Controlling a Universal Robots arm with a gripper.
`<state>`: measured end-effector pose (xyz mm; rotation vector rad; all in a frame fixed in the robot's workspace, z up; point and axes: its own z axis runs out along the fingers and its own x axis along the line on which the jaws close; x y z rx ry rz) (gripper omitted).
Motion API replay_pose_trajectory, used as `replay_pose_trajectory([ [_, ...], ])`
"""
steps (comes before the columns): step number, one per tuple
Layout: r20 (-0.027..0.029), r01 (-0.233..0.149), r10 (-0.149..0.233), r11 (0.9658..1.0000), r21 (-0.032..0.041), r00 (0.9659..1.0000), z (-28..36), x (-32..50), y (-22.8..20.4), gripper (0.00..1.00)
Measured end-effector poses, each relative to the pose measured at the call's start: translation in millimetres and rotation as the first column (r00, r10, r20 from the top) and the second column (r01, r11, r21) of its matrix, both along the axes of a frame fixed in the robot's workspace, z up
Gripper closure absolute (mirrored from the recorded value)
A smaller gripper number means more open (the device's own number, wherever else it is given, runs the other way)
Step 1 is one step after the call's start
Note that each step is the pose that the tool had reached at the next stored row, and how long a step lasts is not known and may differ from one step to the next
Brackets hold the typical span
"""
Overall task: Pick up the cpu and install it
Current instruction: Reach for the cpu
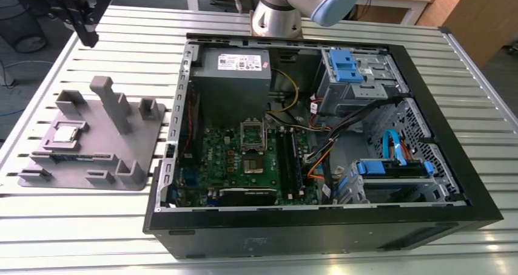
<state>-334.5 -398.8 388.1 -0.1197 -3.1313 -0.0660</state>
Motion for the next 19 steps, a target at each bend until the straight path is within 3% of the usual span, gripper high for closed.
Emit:
replay_pose_trajectory([
  [19, 0.0086, 0.000, 0.000, 1.0000, 0.0000, 1.0000, -0.3, -18.6, 0.0, 0.89],
])
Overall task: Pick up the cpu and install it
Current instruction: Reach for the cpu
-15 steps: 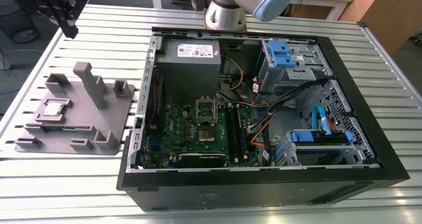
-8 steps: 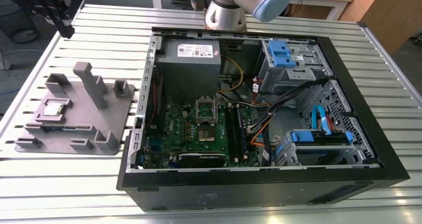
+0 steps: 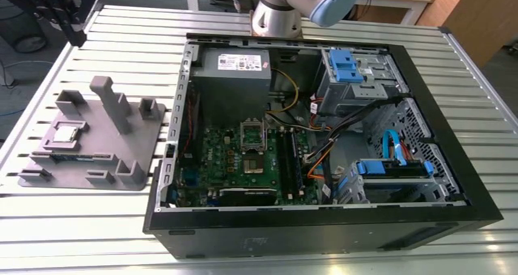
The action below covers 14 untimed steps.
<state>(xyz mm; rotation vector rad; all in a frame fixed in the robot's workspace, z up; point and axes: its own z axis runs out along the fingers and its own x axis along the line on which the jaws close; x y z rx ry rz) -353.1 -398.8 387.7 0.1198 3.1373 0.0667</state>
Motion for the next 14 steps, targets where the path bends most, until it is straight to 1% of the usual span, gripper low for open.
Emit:
replay_pose_trajectory([
  [7, 0.0037, 0.000, 0.000, 1.0000, -0.0001, 1.0000, -0.1, -7.6, 0.0, 0.89],
  [14, 0.0100, 0.000, 0.000, 1.0000, -0.0001, 1.0000, -0.5, -18.2, 0.0, 0.89],
])
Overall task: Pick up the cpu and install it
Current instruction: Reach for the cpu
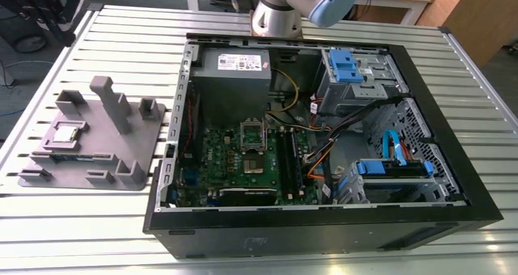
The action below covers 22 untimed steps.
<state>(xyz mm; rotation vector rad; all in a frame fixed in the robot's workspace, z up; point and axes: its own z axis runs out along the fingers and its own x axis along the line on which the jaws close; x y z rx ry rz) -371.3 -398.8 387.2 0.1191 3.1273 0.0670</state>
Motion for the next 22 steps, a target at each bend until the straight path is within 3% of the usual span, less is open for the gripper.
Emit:
replay_pose_trajectory([
  [22, 0.0229, 0.000, 0.000, 1.0000, 0.0001, 0.9997, -2.8, -42.5, 0.0, 0.89],
])
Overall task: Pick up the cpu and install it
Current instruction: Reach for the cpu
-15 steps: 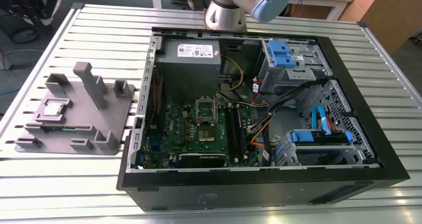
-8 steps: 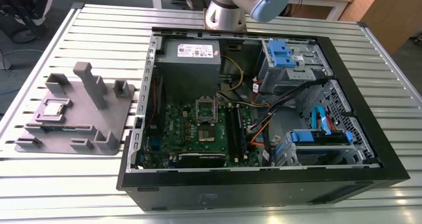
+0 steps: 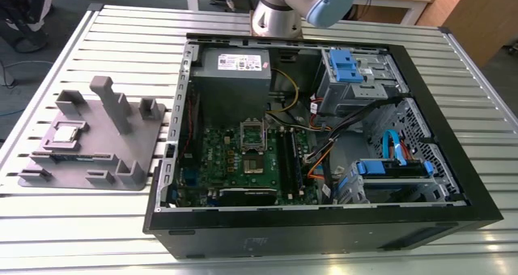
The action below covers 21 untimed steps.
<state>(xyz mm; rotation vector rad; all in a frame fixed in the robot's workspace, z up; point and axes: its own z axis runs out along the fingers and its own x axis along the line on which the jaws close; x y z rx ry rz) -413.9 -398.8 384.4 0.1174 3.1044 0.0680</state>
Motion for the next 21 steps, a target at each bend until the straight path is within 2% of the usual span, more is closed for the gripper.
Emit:
replay_pose_trajectory([
  [16, 0.0153, 0.000, 0.000, 1.0000, 0.0001, 0.9999, -1.0, -27.3, 0.0, 0.89],
  [21, 0.0160, 0.000, 0.000, 1.0000, 0.0000, 0.9999, -6.3, -31.3, -0.2, 0.89],
])
